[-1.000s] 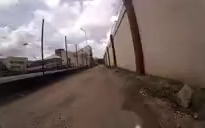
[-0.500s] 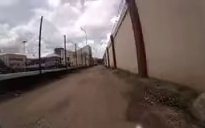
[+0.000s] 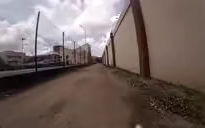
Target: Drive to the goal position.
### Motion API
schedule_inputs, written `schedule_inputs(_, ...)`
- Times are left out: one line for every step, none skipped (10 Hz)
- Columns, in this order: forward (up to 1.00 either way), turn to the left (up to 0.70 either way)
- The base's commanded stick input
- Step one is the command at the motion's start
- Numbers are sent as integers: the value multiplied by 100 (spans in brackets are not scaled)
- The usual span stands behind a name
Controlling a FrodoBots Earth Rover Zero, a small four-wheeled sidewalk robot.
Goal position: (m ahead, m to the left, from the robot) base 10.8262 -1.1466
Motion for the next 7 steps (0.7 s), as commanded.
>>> schedule_inputs(50, 0)
schedule_inputs(50, 0)
schedule_inputs(50, 0)
schedule_inputs(50, 0)
schedule_inputs(50, 0)
schedule_inputs(50, 0)
schedule_inputs(50, 0)
